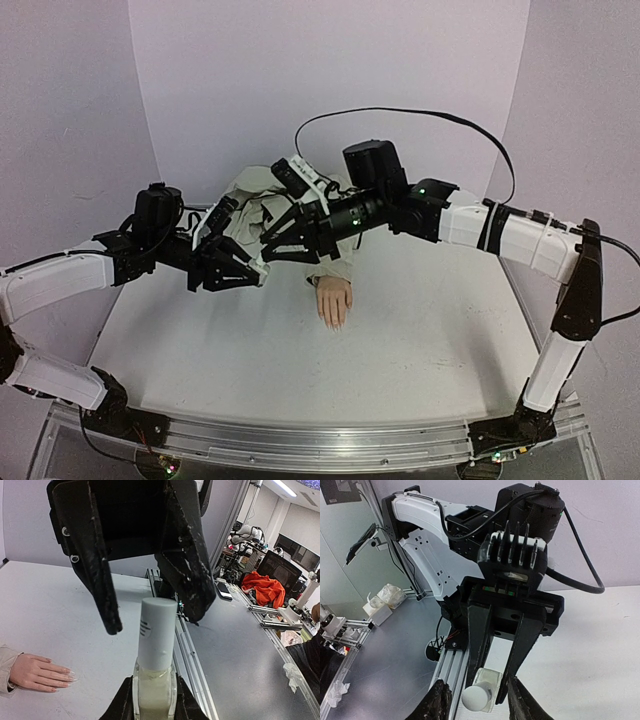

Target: Paint the nails

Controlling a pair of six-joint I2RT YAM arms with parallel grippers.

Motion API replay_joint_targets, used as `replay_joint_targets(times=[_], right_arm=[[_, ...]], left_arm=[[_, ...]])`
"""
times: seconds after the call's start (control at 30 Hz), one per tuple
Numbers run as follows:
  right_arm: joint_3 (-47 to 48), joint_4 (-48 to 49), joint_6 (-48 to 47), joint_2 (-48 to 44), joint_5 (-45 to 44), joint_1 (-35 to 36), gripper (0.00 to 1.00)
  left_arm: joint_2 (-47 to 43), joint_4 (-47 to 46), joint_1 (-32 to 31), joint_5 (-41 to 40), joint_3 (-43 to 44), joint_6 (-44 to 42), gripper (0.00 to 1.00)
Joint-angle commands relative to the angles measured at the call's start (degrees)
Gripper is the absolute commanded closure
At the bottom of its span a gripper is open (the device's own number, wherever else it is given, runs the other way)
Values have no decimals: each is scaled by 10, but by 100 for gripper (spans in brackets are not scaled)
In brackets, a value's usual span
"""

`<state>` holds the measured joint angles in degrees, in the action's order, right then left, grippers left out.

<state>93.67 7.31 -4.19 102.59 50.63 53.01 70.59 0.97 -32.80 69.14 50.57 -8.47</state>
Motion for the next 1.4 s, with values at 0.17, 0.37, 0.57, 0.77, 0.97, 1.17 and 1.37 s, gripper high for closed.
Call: replay_joint_targets(times=[0.17,0.37,0.57,0.77,0.97,1.17,1.37], right_arm=[[28,40,13,11,54,-2,72],[30,48,22,21,57,-2,86],[13,65,35,21,60,-1,100],[-49,141,108,22,15,3,100],[-28,169,198,77,-158,44,100],[43,156,435,148,-436,118,100],[134,107,503,197,-588,182,100]], left_arm=[[2,-25,1,23,34,5,100],[2,-25,1,25,35,4,100],[-14,-25,1,-2,33,-2,100],[-70,-29,5,-140,9,-21,100],[-125,-67,6,-472,-41,-11,100],[-155,-94,5,-590,-72,-24,100],[-162,-105,5,-611,-80,-26,100]])
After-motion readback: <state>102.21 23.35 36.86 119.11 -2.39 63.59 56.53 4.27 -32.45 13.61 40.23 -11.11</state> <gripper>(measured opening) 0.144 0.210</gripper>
